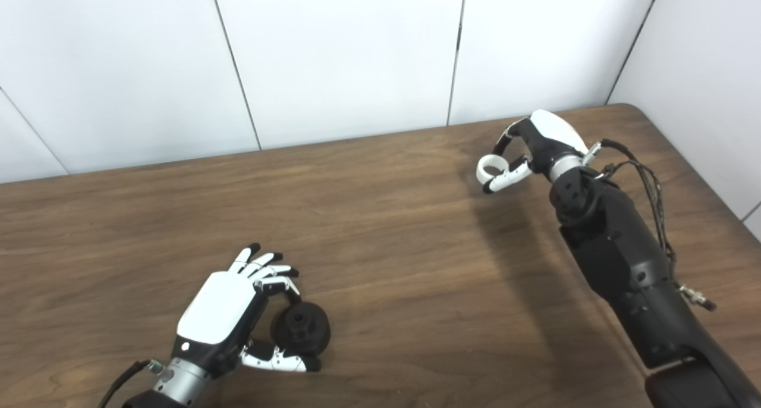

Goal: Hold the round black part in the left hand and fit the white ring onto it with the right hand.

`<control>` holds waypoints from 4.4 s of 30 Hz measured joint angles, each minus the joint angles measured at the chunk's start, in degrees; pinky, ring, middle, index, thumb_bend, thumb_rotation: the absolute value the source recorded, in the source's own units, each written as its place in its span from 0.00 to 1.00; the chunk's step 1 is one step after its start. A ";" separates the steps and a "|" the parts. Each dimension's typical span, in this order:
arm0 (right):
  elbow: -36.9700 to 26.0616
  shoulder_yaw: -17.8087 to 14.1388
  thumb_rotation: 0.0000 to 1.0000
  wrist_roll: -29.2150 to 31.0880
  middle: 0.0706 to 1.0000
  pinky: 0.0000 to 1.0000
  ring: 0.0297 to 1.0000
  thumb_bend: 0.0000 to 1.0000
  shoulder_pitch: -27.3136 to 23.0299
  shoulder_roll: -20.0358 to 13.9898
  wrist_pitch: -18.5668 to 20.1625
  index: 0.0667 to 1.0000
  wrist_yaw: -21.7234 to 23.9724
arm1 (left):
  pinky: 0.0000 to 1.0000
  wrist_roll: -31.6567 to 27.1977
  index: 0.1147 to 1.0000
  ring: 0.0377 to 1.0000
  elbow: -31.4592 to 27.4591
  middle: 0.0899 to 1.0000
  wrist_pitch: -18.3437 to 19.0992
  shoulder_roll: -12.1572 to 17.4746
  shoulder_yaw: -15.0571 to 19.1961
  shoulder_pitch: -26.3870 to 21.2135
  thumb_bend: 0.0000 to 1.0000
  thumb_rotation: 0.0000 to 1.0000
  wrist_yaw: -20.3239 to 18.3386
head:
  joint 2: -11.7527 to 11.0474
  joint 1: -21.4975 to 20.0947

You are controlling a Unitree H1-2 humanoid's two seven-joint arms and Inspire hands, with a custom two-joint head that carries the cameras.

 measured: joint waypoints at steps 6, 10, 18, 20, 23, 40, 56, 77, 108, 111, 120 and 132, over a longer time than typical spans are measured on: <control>-6.51 0.98 0.13 -3.32 0.84 1.00 0.98 0.52 1.32 1.66 0.05 0.45 4.19 | 1.00 0.44 0.42 0.90 0.05 0.76 0.07 -0.32 -0.11 0.03 0.52 0.06 0.06 | 0.09 0.44; -12.07 1.33 0.13 -4.58 0.83 1.00 0.99 0.52 2.04 3.56 0.05 0.45 7.34 | 1.00 1.09 0.42 0.90 0.05 0.76 0.13 -0.76 -0.16 0.06 0.52 0.06 0.07 | 0.17 0.53; -22.12 1.35 0.13 -10.45 0.83 1.00 1.00 0.52 3.16 7.75 0.05 0.45 17.43 | 1.00 1.32 0.42 0.89 0.05 0.76 0.19 -1.09 -0.22 0.11 0.52 0.06 0.05 | 0.35 1.41; -24.63 1.55 0.13 -11.17 0.84 1.00 1.00 0.52 3.32 8.59 0.05 0.45 20.12 | 1.00 1.41 0.42 0.89 0.05 0.76 0.19 -1.23 -0.28 0.14 0.52 0.06 0.07 | 0.53 1.85; -28.39 2.74 0.13 -11.53 0.83 1.00 1.00 0.52 3.31 9.59 0.03 0.45 23.13 | 1.00 1.51 0.42 0.90 0.06 0.76 0.33 -1.45 -0.36 0.15 0.52 0.06 -0.05 | 0.61 2.29; -37.92 4.19 0.13 -12.89 0.84 1.00 0.97 0.52 6.96 13.63 0.02 0.45 31.63 | 1.00 2.15 0.42 0.90 -0.13 0.77 2.15 -2.47 -1.08 0.26 0.52 0.06 -0.39 | 1.93 6.24; -40.41 9.21 0.13 -13.32 0.86 1.00 0.99 0.52 11.65 18.27 -0.02 0.45 33.41 | 1.00 2.59 0.42 0.90 -0.12 0.77 2.41 -2.80 -1.28 0.22 0.52 0.06 -0.47 | 3.08 7.03; -36.49 12.00 0.13 -13.37 0.87 1.00 1.00 0.52 14.39 19.86 -2.27 0.45 25.75 | 1.00 3.09 0.42 0.90 0.13 0.77 2.37 -3.21 -1.45 0.26 0.52 0.06 0.10 | 2.99 6.33; -35.66 13.32 0.13 -12.88 0.86 1.00 1.00 0.52 14.79 20.59 -2.34 0.45 24.48 | 1.00 3.76 0.42 0.90 0.44 0.77 2.60 -4.04 -1.72 0.31 0.52 0.06 0.27 | 3.60 7.21; -35.66 13.52 0.13 -13.12 0.86 1.00 1.00 0.52 14.89 20.59 -2.34 0.45 24.54 | 1.00 3.88 0.42 0.90 0.45 0.77 2.63 -4.10 -1.80 0.31 0.52 0.06 0.31 | 3.60 7.39; -35.67 14.03 0.13 -13.53 0.86 1.00 1.00 0.52 14.89 20.61 -2.16 0.45 24.74 | 1.00 4.13 0.42 0.90 0.47 0.77 2.74 -4.16 -1.97 0.31 0.52 0.06 0.58 | 3.95 7.56; -35.58 14.05 0.13 -13.42 0.86 1.00 1.00 0.52 14.97 20.51 -2.17 0.45 24.74 | 1.00 4.14 0.42 0.90 0.53 0.77 2.73 -4.28 -2.01 0.31 0.52 0.06 0.57 | 4.04 7.74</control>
